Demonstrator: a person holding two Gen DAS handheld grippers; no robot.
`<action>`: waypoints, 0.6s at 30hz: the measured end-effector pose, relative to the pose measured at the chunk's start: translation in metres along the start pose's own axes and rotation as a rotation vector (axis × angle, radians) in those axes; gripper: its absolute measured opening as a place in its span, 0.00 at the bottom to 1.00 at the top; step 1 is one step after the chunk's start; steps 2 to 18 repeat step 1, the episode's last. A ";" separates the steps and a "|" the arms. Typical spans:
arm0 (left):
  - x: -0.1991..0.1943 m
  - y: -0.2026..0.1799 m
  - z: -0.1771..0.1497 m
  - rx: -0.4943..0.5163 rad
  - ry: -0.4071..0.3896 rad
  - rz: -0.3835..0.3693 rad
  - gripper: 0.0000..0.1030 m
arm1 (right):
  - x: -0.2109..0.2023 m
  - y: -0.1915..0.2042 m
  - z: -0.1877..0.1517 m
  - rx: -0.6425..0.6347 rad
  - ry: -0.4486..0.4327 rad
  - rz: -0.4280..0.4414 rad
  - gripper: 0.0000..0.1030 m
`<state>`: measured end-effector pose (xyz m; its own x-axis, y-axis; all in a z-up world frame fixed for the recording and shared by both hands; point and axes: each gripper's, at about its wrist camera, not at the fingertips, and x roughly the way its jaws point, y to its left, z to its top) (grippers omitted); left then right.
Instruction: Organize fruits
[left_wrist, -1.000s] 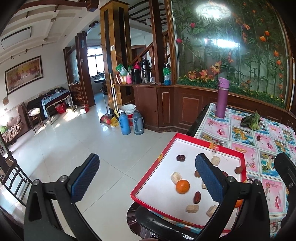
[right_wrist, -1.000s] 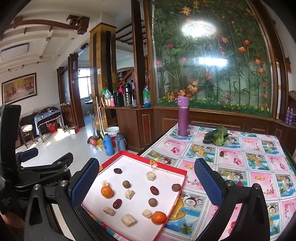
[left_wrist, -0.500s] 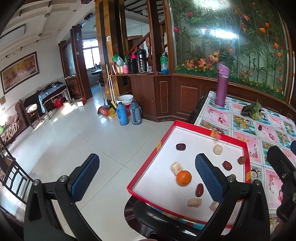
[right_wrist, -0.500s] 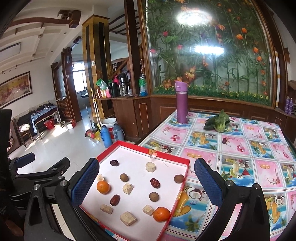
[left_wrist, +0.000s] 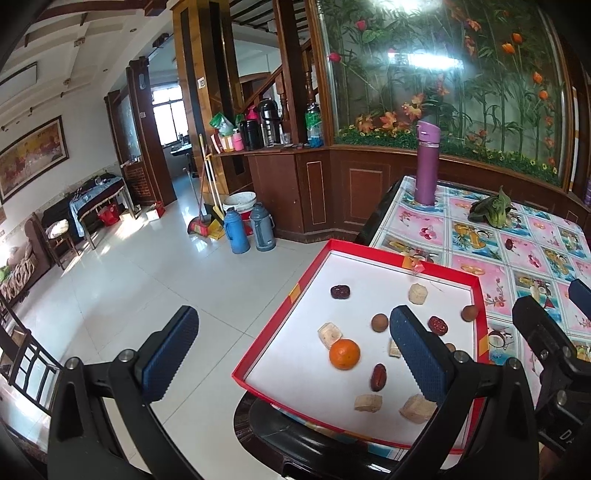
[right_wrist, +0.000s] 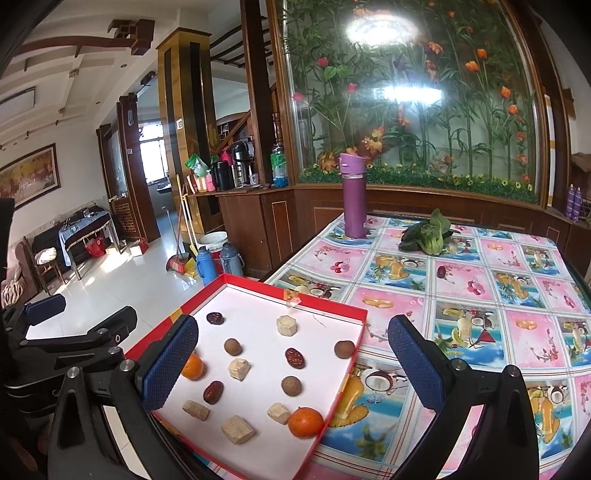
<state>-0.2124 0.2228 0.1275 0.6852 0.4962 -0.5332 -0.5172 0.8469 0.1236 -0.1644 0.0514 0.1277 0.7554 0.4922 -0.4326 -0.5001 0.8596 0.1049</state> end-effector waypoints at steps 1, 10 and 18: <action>-0.001 -0.004 0.001 0.007 -0.001 0.000 1.00 | 0.000 -0.004 0.000 0.004 0.001 -0.003 1.00; -0.001 -0.004 0.001 0.007 -0.001 0.000 1.00 | 0.000 -0.004 0.000 0.004 0.001 -0.003 1.00; -0.001 -0.004 0.001 0.007 -0.001 0.000 1.00 | 0.000 -0.004 0.000 0.004 0.001 -0.003 1.00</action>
